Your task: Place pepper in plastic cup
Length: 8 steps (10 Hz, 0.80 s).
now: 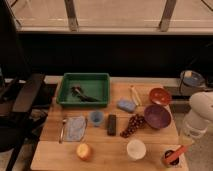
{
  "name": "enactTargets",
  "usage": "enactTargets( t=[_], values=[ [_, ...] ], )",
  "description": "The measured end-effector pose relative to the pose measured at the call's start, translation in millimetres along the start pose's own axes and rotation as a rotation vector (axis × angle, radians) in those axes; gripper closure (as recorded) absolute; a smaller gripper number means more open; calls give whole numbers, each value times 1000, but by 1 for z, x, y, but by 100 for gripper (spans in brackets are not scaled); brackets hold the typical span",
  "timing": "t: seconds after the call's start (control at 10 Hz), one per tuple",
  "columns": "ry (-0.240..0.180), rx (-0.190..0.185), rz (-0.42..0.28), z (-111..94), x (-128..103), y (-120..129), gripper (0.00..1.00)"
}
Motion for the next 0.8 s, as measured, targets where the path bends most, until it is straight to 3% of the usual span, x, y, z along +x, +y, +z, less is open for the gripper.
enactTargets(
  t=[0.1,0.4,0.8],
  values=[
    [-19,18,-7,-12,-1,2,56],
    [-104,135,-54,-66,-16,3,26],
    [-107,142,-59,-68,-19,2,24]
  ],
)
